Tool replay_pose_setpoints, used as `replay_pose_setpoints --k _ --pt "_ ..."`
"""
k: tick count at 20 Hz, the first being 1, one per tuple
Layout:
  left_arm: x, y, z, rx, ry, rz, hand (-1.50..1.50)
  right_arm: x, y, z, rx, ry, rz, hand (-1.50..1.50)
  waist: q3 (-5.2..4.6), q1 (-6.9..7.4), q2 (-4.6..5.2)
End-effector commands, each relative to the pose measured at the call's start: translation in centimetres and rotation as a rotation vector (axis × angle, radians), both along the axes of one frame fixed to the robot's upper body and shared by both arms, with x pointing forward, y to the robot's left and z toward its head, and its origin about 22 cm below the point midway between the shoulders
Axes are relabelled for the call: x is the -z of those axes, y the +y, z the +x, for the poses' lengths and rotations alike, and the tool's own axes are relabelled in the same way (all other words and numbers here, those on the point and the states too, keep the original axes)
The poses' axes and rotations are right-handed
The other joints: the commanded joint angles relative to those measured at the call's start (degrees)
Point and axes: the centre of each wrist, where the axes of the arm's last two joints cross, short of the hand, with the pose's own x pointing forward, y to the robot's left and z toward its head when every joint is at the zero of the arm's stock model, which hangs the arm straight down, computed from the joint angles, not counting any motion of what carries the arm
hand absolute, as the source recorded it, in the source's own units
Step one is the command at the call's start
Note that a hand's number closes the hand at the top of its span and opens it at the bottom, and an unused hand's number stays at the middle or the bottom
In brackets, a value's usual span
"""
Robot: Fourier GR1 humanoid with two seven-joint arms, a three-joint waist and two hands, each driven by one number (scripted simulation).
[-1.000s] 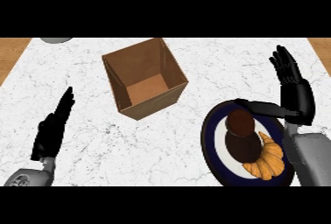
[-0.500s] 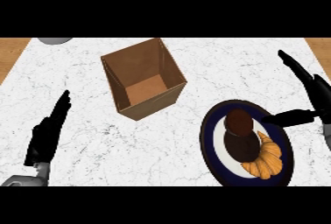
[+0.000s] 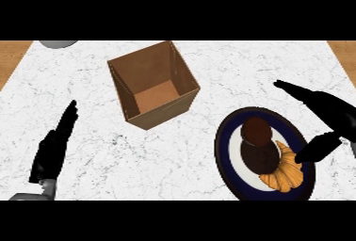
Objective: Pick the cupcake from the plate and place it in the cardboard box
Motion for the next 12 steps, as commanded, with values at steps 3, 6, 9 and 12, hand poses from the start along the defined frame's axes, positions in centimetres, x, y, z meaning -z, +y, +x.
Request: replay_pose_setpoints --k 3,6,9,12 --pt "0.6 -0.8 -1.7 -0.007 -0.003 0.007 0.00 0.3 3.2 -0.8 0.023 0.083 -0.101 -1.50 0.10 0.29 0.13" --pt "0.4 1.0 -0.4 0.021 -0.005 -0.019 0.00 -0.5 4.2 -1.1 0.060 0.082 -0.110 -1.50 0.09 0.04 0.17" --pt "0.8 -0.3 -0.8 -0.007 0.005 -0.017 0.00 1.4 6.0 -1.8 0.081 0.085 -0.113 -1.50 0.10 0.09 0.18" --pt "0.9 -1.3 0.9 0.001 -0.002 0.001 0.00 3.3 4.6 -1.8 0.084 0.100 -0.143 -1.50 0.10 -0.06 0.23"
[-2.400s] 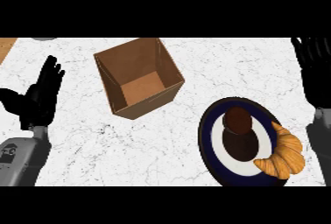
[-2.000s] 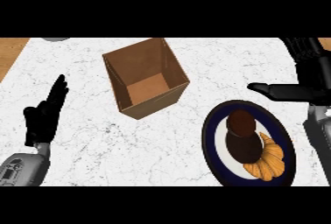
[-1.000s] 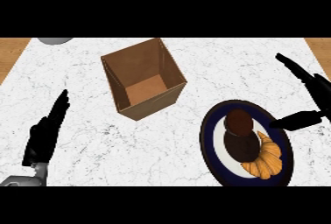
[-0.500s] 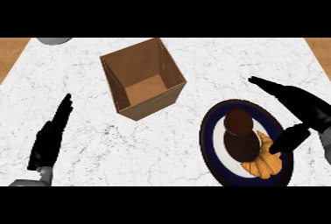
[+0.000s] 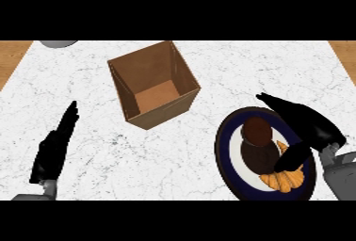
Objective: Pick the cupcake from the plate and place it in the cardboard box
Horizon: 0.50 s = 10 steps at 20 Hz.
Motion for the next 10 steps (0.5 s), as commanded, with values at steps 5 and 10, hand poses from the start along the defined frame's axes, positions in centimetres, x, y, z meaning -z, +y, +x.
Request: replay_pose_setpoints --k 5,10 --pt "-0.9 1.4 -0.9 -0.004 0.015 -0.001 0.00 0.4 0.3 0.6 0.034 0.034 -0.055 -1.50 0.01 0.09 0.00" --pt "-1.2 -0.1 0.8 0.002 -0.001 -0.006 0.00 2.4 -0.7 0.5 0.018 0.044 -0.052 -1.50 0.02 0.02 0.06"
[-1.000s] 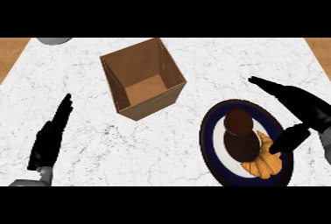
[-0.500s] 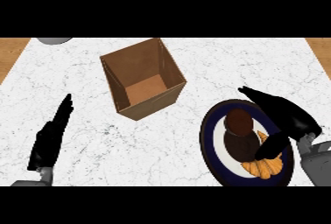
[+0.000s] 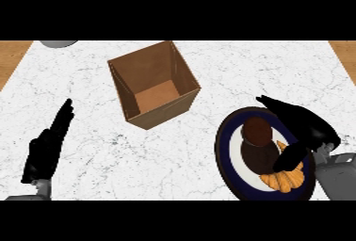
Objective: Pick the cupcake from the plate and place it in the cardboard box
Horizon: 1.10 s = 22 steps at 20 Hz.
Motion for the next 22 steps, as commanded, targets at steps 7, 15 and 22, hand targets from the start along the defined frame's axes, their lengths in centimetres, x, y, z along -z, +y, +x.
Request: replay_pose_setpoints --k 7,15,22 --pt "0.2 -1.4 -0.6 -0.004 -0.019 0.024 0.00 2.6 0.5 1.8 0.003 0.001 0.000 -1.50 0.02 0.14 0.03" --pt "0.1 -0.5 -0.6 -0.001 0.001 0.001 0.00 3.7 1.6 0.7 0.018 -0.005 0.027 -1.50 0.01 0.06 0.01" --pt "-1.1 -0.7 0.2 0.002 0.002 0.028 0.00 6.3 1.9 -0.1 0.007 0.014 0.007 -1.50 0.02 0.02 0.00"
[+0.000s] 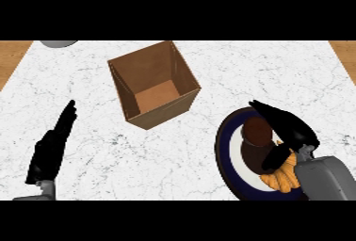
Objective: Pick the cupcake from the plate and place it in the cardboard box
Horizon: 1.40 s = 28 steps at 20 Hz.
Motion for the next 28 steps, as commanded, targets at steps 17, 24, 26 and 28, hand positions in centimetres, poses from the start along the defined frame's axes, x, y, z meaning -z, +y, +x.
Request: replay_pose_setpoints --k 17,24,26,28 --pt "0.6 -0.4 -1.3 0.002 -0.016 -0.002 0.00 1.6 0.8 0.3 -0.010 -0.216 -0.104 1.50 0.01 0.06 -0.02" --pt "-1.6 -3.5 1.9 0.165 -0.071 -0.013 0.00 -6.5 4.5 7.2 -0.679 -0.340 -0.147 1.50 0.30 10.71 3.63" --pt "-1.6 -3.5 1.9 0.175 -0.072 0.003 0.00 -7.6 3.7 8.3 -0.750 -0.374 -0.129 1.50 0.38 11.06 3.87" --pt "-1.9 -3.4 2.1 0.179 -0.079 -0.005 0.00 -8.6 2.7 9.5 -0.806 -0.387 -0.102 1.50 0.36 11.11 3.85"
